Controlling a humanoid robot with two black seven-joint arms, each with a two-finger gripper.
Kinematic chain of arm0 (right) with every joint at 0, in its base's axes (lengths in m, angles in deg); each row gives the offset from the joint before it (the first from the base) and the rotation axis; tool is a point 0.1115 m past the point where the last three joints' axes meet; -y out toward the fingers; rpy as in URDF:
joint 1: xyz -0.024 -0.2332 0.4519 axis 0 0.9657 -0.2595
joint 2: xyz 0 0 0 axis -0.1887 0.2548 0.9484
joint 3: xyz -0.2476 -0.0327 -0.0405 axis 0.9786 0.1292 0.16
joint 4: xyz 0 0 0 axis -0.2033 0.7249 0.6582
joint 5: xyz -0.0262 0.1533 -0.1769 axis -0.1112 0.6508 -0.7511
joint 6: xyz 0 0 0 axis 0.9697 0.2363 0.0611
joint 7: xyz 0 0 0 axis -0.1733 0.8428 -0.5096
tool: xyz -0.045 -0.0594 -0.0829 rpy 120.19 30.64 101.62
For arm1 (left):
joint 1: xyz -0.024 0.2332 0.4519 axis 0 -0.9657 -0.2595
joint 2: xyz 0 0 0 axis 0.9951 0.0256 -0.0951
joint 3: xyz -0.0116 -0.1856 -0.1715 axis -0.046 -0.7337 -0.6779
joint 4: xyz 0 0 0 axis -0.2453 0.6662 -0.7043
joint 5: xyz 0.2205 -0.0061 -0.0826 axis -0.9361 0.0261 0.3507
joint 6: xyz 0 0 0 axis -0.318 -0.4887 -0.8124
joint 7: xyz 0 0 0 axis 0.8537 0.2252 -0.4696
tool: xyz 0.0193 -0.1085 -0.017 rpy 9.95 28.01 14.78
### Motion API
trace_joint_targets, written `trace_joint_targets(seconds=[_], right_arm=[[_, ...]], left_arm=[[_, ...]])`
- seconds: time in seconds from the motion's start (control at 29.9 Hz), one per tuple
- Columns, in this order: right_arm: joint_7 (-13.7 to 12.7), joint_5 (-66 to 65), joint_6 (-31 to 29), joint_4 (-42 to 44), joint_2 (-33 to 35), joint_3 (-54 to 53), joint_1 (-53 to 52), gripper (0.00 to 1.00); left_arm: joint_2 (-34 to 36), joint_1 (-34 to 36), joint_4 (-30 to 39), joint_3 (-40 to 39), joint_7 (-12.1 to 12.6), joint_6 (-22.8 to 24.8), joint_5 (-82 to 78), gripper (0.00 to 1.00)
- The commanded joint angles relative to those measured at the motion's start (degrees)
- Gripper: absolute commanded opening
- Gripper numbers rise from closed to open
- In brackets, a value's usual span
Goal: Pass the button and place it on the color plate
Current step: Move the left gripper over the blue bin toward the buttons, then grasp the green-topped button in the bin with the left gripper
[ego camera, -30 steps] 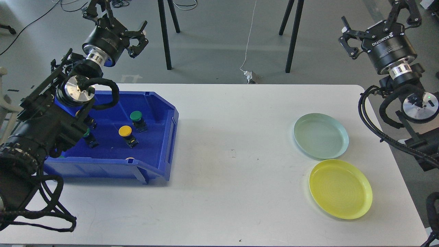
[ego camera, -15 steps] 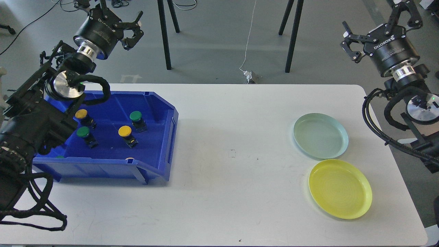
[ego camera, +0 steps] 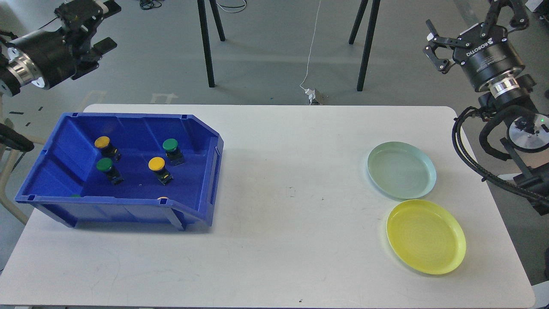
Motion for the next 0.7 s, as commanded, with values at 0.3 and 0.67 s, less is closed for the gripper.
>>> trace_joint_targets(seconds=[0.3, 0.67], right_arm=[[0.3, 0.0, -0.4, -1.5, 0.9, -0.2, 0.3, 1.0], [0.4, 0.0, 0.0, -1.2, 0.9, -0.3, 0.7, 1.0]], left_arm=[[5.1, -1.8, 1.0, 15.5, 0.0, -8.9, -36.2, 0.8], [-0.7, -3.4, -11.0, 25.0, -0.4, -11.8, -42.4, 0.81]])
